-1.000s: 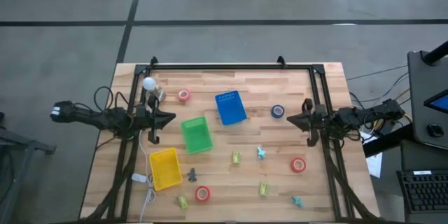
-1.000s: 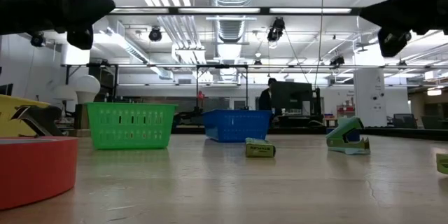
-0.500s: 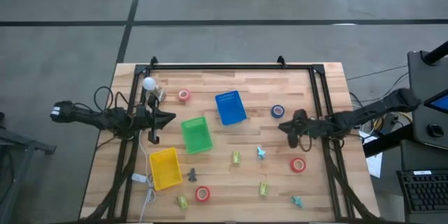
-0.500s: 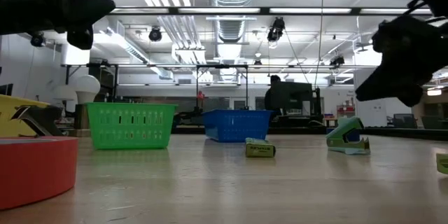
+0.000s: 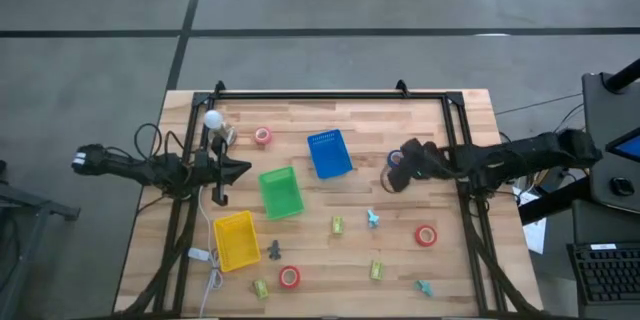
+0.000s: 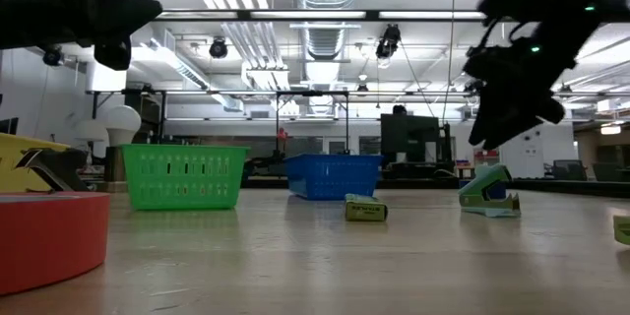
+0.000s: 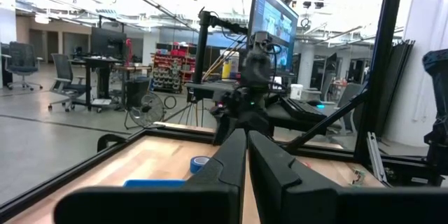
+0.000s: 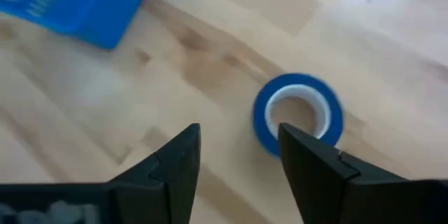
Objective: Pick and place Stapler, Stapler remover, tape
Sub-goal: Put the blue tape into the blue basket
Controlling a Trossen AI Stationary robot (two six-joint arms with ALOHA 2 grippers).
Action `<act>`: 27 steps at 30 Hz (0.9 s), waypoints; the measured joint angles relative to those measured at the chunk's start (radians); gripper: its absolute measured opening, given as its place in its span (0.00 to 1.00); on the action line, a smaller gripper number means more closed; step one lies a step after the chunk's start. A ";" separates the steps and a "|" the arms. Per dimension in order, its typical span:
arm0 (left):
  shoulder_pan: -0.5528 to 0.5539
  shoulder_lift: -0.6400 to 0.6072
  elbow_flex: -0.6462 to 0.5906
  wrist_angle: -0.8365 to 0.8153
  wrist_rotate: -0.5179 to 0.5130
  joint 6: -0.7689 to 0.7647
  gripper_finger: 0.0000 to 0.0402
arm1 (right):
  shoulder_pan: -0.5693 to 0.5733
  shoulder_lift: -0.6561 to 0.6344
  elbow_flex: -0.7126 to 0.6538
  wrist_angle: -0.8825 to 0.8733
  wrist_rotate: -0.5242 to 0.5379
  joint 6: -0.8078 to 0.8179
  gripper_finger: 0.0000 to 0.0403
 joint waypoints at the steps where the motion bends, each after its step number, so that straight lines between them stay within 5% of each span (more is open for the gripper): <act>1: 0.000 0.000 0.000 0.000 0.000 0.000 0.06 | -0.020 0.023 0.019 0.001 -0.019 -0.015 0.47; 10: 0.000 0.000 0.000 -0.010 0.000 0.000 0.06 | -0.142 0.226 0.119 -0.014 -0.089 -0.148 0.46; 27: 0.000 0.000 0.000 -0.017 0.000 0.000 0.06 | -0.154 0.394 0.124 -0.011 -0.104 -0.145 0.41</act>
